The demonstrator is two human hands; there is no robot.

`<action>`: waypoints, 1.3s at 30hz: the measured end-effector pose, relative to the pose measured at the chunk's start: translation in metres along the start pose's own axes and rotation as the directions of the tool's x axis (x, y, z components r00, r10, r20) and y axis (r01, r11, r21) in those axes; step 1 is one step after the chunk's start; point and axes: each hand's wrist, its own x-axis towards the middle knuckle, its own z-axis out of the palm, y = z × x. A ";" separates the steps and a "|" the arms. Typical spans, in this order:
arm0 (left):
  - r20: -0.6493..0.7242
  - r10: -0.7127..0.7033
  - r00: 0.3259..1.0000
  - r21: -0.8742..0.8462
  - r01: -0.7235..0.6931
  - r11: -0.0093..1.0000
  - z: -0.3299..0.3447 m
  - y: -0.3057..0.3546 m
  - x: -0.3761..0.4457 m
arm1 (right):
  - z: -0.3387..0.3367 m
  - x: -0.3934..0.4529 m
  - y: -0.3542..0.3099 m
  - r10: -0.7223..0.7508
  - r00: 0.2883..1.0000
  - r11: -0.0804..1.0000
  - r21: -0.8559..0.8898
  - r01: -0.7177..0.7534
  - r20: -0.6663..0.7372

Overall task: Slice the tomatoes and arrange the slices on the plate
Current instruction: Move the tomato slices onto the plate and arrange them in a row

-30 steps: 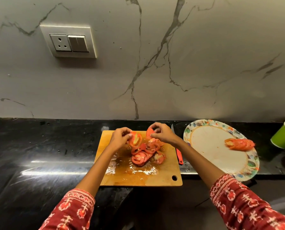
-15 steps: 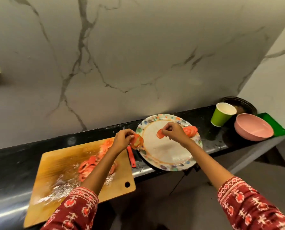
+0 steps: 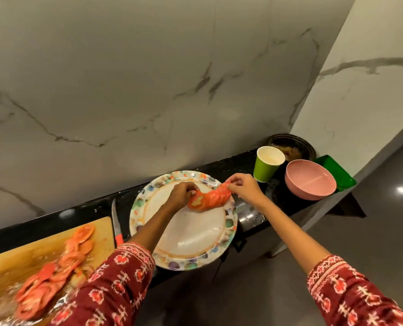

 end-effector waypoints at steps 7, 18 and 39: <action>-0.122 -0.051 0.991 -0.027 0.048 0.998 0.025 0.005 0.008 | -0.010 0.016 0.013 -0.016 0.999 1.000 -0.015 0.016 0.035; 0.001 -0.043 0.999 0.067 0.043 0.997 0.029 -0.002 -0.012 | 0.012 0.027 0.004 -0.004 0.995 1.000 0.028 0.001 0.096; -0.224 -0.046 0.973 -0.017 0.043 0.999 0.012 -0.042 -0.055 | 0.071 0.026 -0.027 -0.173 0.945 0.811 -0.505 0.296 0.277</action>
